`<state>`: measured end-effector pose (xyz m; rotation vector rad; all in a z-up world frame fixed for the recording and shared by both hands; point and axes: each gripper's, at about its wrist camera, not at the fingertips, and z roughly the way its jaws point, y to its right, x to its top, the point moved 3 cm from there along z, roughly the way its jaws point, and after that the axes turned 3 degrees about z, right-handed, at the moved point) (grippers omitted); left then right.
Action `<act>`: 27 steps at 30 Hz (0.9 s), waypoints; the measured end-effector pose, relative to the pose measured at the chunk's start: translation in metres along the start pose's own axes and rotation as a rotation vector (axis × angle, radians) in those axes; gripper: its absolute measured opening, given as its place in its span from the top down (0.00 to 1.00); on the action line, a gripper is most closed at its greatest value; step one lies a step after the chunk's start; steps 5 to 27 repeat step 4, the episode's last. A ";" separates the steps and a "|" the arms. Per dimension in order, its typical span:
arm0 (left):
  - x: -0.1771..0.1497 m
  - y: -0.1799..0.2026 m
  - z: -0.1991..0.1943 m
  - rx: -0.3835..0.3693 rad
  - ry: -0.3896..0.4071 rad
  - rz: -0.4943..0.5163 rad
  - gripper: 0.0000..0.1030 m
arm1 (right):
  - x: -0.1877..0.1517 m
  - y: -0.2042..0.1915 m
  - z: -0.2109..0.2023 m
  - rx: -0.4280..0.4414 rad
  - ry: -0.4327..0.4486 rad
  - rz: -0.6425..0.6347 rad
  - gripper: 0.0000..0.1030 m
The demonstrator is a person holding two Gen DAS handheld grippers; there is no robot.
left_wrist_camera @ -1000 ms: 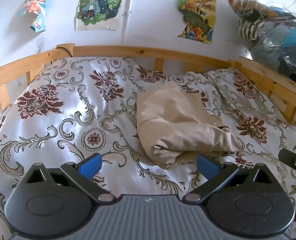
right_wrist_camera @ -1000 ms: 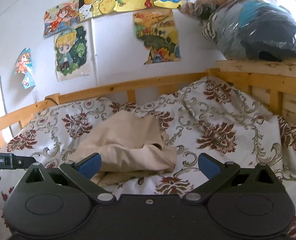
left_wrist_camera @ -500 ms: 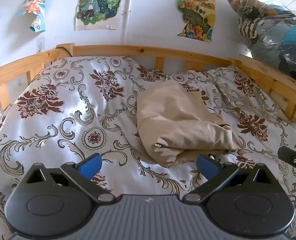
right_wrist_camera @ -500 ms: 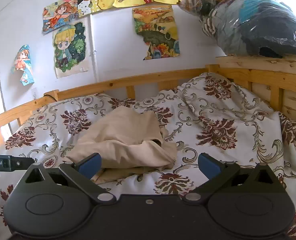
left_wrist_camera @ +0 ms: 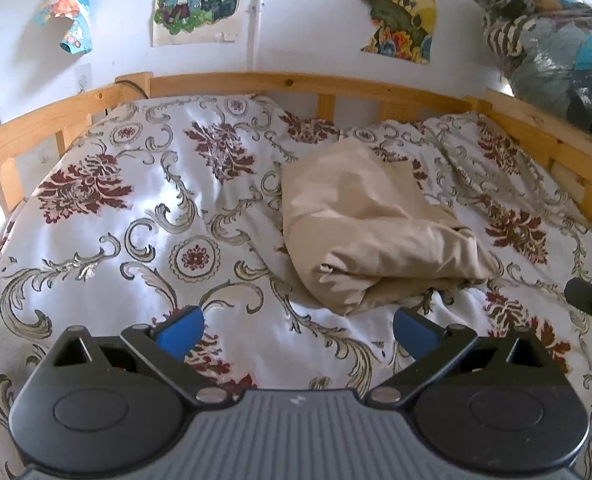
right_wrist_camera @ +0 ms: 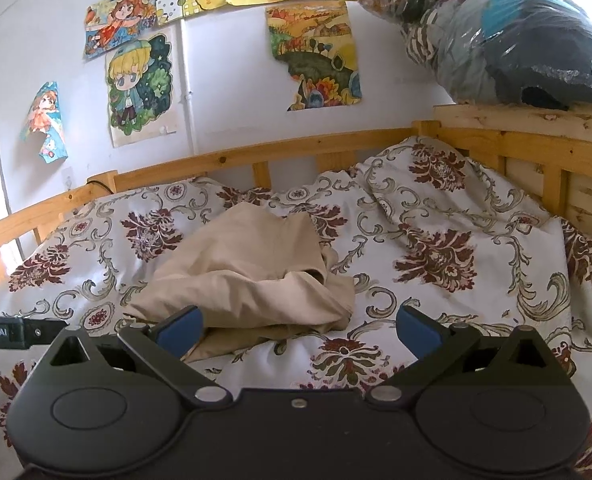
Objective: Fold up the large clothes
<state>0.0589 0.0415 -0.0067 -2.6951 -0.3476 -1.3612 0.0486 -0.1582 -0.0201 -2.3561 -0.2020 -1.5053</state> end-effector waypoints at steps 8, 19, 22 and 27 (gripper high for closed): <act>-0.003 -0.003 0.004 -0.005 -0.024 -0.023 0.01 | -0.001 0.000 0.001 0.002 -0.008 0.000 0.01; -0.003 -0.003 0.004 -0.005 -0.024 -0.023 0.01 | -0.001 0.000 0.001 0.002 -0.008 0.000 0.01; -0.003 -0.003 0.004 -0.005 -0.024 -0.023 0.01 | -0.001 0.000 0.001 0.002 -0.008 0.000 0.01; -0.003 -0.003 0.004 -0.005 -0.024 -0.023 0.01 | -0.001 0.000 0.001 0.002 -0.008 0.000 0.01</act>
